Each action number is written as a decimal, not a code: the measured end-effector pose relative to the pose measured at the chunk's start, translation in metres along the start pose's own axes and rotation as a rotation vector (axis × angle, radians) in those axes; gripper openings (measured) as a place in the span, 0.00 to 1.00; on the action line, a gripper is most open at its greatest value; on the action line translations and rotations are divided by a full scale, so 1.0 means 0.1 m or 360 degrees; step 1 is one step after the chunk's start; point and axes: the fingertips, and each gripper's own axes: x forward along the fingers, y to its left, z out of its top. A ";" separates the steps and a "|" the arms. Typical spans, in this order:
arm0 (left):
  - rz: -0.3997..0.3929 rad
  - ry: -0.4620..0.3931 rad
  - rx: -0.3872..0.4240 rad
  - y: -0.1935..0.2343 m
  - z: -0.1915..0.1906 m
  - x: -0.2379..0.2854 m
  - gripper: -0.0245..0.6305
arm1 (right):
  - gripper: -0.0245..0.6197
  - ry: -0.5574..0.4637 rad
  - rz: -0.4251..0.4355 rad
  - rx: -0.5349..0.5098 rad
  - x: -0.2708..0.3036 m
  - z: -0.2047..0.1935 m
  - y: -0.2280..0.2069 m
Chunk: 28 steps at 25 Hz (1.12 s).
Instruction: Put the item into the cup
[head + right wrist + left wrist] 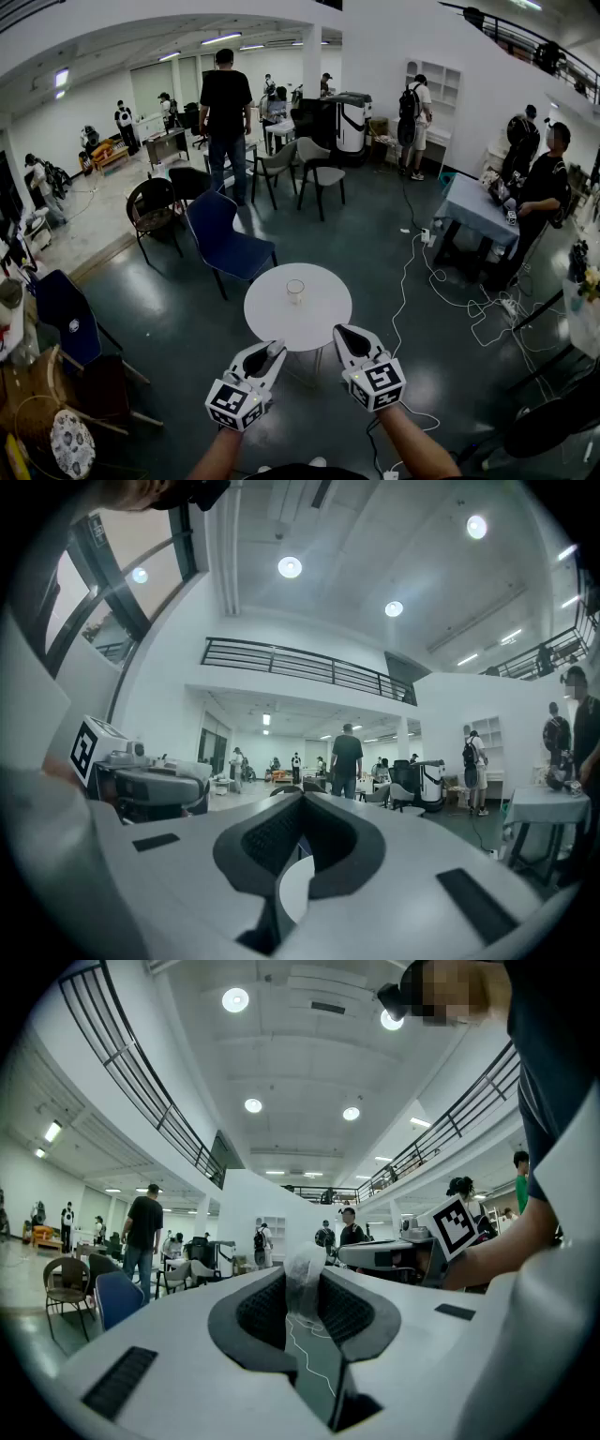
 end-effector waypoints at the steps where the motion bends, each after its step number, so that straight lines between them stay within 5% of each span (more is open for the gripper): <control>1: 0.0000 0.0000 0.0002 0.01 0.01 0.02 0.17 | 0.06 0.0001 0.0003 0.0000 0.01 0.00 -0.01; 28: 0.0092 0.0004 -0.0075 -0.11 -0.28 0.26 0.17 | 0.06 0.0012 0.0047 0.0118 -0.11 -0.30 -0.34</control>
